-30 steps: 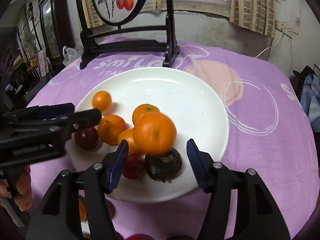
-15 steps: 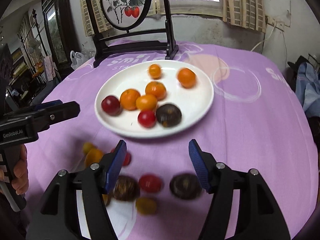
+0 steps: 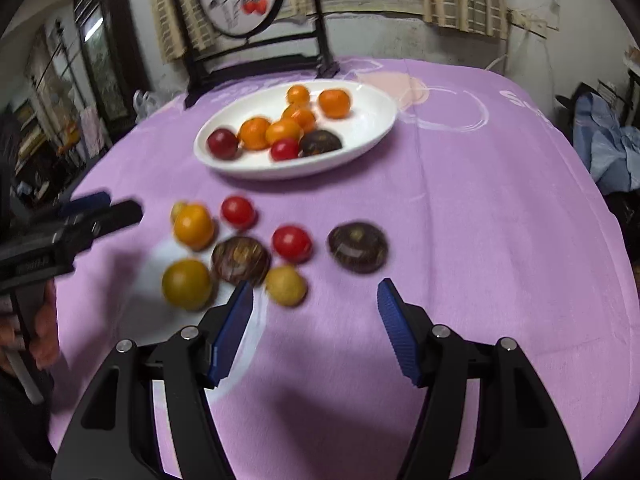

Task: Organize fruits
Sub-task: 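Grasp a yellow-brown plum with the left tool while the right tool grasps a small yellow fruit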

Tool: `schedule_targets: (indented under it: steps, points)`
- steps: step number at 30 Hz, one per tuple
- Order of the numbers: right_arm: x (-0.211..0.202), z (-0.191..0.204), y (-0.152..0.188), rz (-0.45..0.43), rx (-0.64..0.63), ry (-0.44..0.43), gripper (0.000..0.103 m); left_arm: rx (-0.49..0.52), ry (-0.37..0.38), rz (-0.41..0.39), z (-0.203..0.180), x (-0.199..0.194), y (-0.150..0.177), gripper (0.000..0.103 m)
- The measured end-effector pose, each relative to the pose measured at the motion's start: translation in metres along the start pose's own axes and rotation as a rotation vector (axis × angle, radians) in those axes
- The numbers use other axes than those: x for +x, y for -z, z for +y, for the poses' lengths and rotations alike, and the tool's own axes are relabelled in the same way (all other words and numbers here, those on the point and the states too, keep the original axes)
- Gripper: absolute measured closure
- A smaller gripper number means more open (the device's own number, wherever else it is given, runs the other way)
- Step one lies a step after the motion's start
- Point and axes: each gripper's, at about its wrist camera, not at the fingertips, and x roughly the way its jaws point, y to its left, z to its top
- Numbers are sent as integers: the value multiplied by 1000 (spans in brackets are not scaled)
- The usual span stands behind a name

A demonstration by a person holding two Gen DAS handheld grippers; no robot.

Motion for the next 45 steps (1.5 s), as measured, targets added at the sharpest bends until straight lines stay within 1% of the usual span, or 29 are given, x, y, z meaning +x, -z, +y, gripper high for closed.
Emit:
schedule_targets:
  steps: [5, 8, 10, 11, 12, 17, 19, 20, 25, 31, 35, 39, 42, 44, 45]
  points:
    - [20, 19, 8, 61, -101, 34, 38, -25, 24, 29, 10, 10, 6, 7]
    - [32, 24, 5, 82, -119, 58, 38, -46, 40, 40, 15, 12, 7, 7]
    - [38, 23, 1, 83, -117, 62, 41, -50, 53, 32, 16, 10, 6, 7]
    - [40, 21, -2, 80, -113, 64, 43, -50, 55, 31, 16, 9, 7, 7]
    - [41, 20, -5, 78, -109, 65, 48, -47, 59, 32, 15, 9, 7, 7]
    - [48, 16, -16, 62, -97, 61, 56, -17, 68, 56, 6, 12, 11, 7]
    - [47, 14, -15, 48, -90, 60, 66, -2, 72, 59, 2, 12, 12, 7]
    - [45, 13, -15, 42, -84, 47, 75, 6, 79, 58, -1, 12, 12, 7]
    - [32, 5, -11, 25, -40, 3, 75, 47, 116, 66, -13, 10, 17, 7]
    - [16, -6, -3, -5, 11, -4, 75, 97, 159, 94, -31, 11, 25, 7]
    - [15, -10, 0, -3, 21, -10, 75, 115, 157, 108, -40, 17, 30, 7]
    - [13, -9, -1, -8, 14, -22, 75, 109, 134, 129, -43, 25, 31, 9]
    - [10, -8, -1, -19, 9, -36, 75, 112, 116, 148, -47, 33, 32, 20]
    - [9, -9, -1, -21, 8, -43, 75, 120, 106, 177, -51, 41, 33, 40]
    - [8, -9, -1, -23, 8, -47, 75, 121, 103, 193, -53, 45, 34, 43]
